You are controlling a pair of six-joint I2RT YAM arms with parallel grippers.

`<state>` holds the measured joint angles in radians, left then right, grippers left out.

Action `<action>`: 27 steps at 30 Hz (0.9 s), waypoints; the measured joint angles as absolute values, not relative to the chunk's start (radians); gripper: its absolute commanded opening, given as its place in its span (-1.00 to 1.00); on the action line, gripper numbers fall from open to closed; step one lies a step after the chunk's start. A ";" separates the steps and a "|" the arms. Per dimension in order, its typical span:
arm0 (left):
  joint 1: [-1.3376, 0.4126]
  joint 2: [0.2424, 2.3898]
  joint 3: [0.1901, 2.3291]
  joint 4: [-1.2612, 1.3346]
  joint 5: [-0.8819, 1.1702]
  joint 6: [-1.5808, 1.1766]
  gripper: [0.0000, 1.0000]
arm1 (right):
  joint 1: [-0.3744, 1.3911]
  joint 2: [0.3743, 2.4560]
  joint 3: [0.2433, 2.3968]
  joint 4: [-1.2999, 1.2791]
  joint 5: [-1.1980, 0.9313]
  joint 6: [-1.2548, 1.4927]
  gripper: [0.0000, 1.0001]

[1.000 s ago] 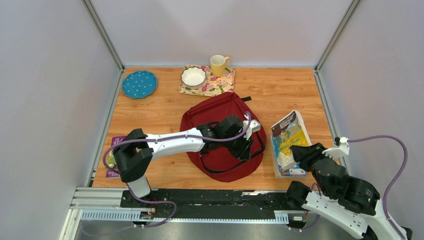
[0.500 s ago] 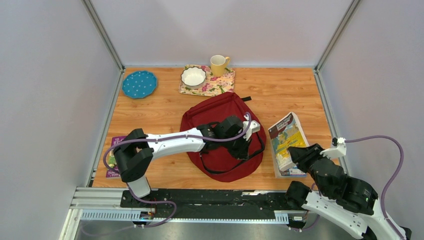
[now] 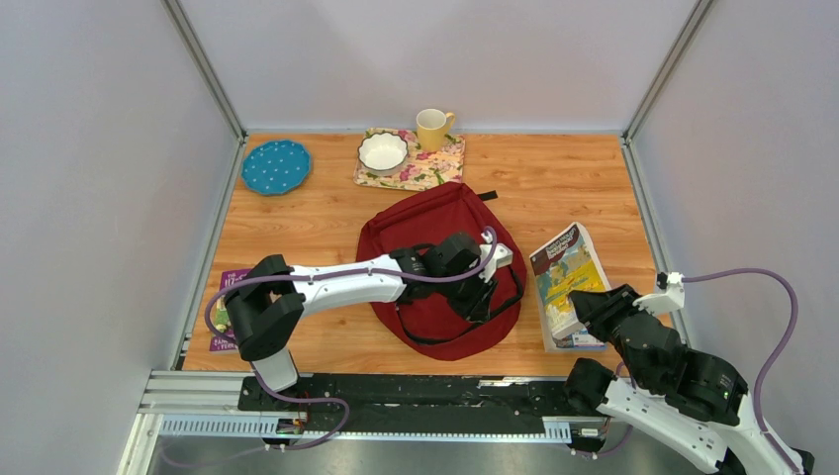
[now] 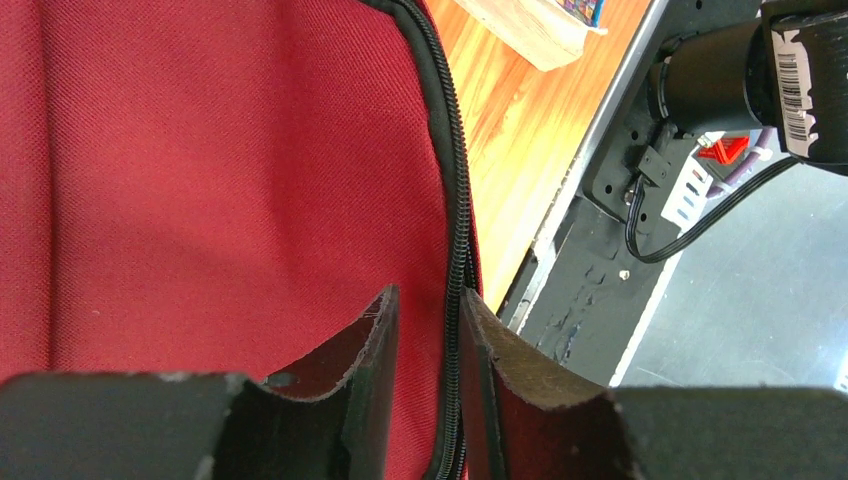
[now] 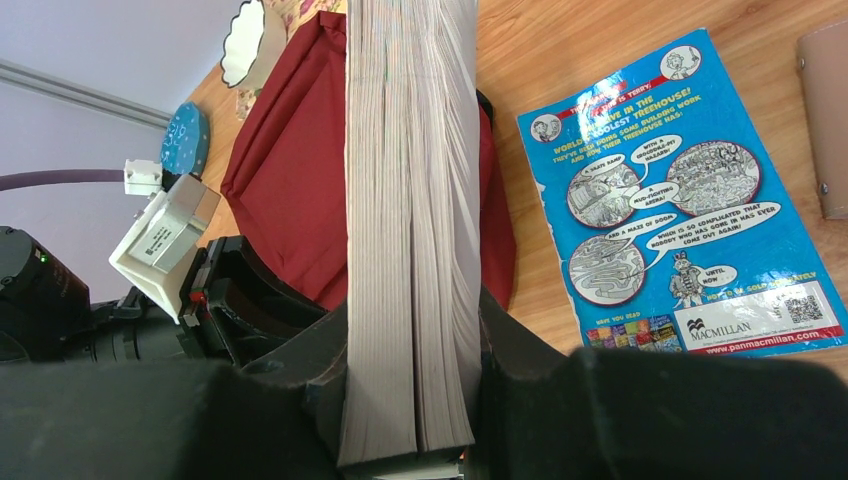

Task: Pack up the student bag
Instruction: Place the book in the student bag.

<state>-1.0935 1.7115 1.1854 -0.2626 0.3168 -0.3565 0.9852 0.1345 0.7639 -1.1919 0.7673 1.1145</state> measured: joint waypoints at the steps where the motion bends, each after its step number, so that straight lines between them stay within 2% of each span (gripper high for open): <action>1: -1.094 1.711 1.184 -0.267 0.319 -0.356 -0.26 | 0.985 0.134 0.764 -1.192 0.767 1.114 -1.00; 10: -1.113 1.720 1.182 -0.274 0.331 -0.353 -0.26 | 0.985 0.134 0.749 -1.192 0.765 1.122 -1.00; 13: -1.121 1.733 1.183 -0.282 0.327 -0.352 -0.42 | 0.985 0.134 0.749 -1.192 0.765 1.122 -1.00; 19: -1.130 1.767 1.201 -0.331 0.291 -0.339 -1.00 | 0.985 0.134 0.749 -1.192 0.764 1.122 -1.00; 27: -1.133 1.757 1.240 -0.388 0.133 -0.331 -1.00 | 0.985 0.134 0.753 -1.193 0.744 1.122 -1.00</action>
